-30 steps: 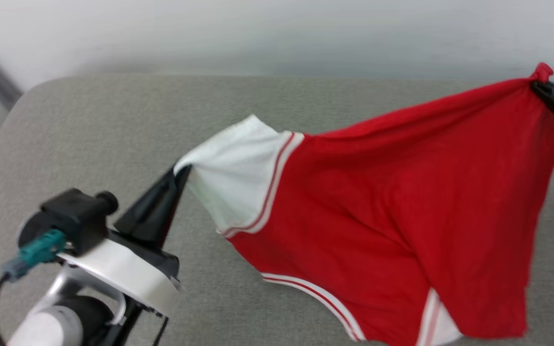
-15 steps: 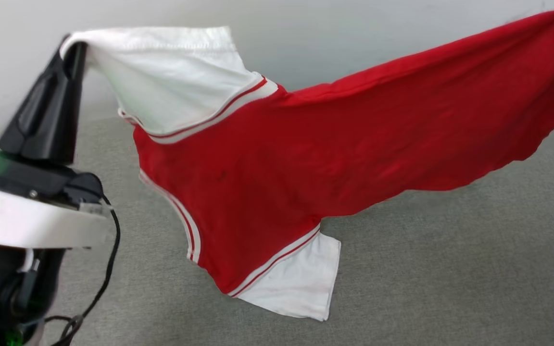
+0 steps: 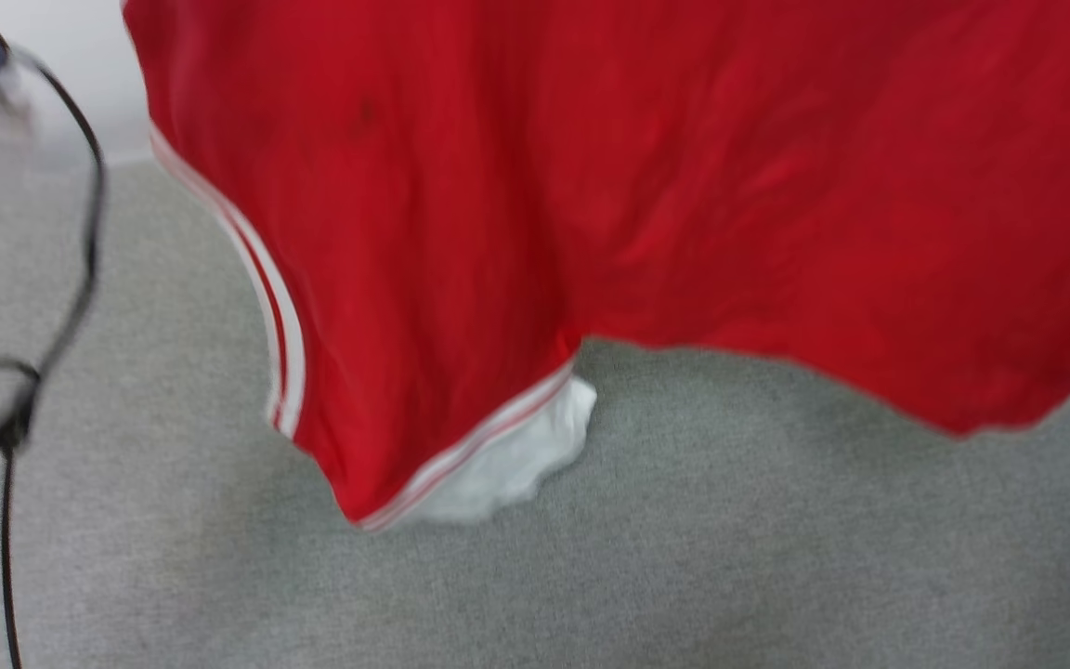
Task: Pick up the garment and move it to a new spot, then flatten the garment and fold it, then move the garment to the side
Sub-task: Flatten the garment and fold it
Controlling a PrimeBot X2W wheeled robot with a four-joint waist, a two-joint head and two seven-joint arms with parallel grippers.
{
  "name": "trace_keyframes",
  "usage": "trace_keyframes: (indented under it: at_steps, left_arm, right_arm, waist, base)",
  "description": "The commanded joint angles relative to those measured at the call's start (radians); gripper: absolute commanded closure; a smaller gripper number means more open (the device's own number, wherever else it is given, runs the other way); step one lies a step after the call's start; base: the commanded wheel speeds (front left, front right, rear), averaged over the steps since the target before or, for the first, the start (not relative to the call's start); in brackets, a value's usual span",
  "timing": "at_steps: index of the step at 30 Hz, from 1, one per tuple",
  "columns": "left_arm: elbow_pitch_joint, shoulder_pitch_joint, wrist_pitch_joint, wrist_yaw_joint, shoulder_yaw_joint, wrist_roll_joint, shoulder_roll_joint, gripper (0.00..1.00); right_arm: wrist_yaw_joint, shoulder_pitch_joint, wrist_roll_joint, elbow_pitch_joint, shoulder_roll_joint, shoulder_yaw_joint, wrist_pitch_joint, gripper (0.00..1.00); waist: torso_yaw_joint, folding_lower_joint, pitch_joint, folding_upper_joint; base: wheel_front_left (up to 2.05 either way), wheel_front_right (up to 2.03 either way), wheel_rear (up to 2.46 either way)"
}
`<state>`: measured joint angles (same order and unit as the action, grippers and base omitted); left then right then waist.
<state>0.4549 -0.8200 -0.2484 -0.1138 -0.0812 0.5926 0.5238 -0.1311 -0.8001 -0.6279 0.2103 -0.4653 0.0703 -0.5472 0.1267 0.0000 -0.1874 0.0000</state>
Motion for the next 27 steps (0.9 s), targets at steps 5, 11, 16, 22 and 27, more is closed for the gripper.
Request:
trace_keyframes:
  at_steps: [5, 11, 16, 22, 27]
  left_arm:
    - [-0.141, -0.259, -0.004, 0.048, -0.024, -0.037, 0.031, 1.0]
    - [-0.345, -0.553, 0.019, 0.097, -0.067, -0.089, 0.03, 1.0]
    - [-0.538, -0.791, 0.052, 0.128, -0.106, -0.118, -0.009, 1.0]
    - [-0.78, -1.043, 0.154, 0.118, -0.125, -0.165, -0.075, 1.0]
    - [-0.945, -1.11, 0.247, 0.12, -0.143, -0.175, -0.129, 1.0]
  right_arm:
    - [0.001, -0.172, 0.065, -0.084, 0.031, 0.005, 0.098, 1.0]
    - [0.001, -0.379, 0.127, -0.212, 0.053, -0.013, 0.183, 1.0]
    - [0.001, -0.554, 0.169, -0.369, 0.074, -0.011, 0.28, 1.0]
    - [0.001, -0.734, 0.248, -0.572, 0.131, 0.022, 0.401, 1.0]
    - [0.001, -0.807, 0.317, -0.723, 0.151, -0.009, 0.498, 1.0]
  waist:
    - [0.004, 0.0, -0.153, 0.0]
    - [-0.004, 0.0, -0.287, 0.0]
    - [-0.017, 0.0, -0.387, 0.0]
    - [-0.034, 0.0, -0.482, 0.0]
    - [-0.055, 0.0, -0.532, 0.0]
  base:
    - [0.0, 0.0, 0.0]
    - [0.0, 0.0, 0.0]
    - [0.0, 0.0, 0.0]
    - [0.0, 0.0, 0.0]
    - [0.0, 0.0, 0.0]
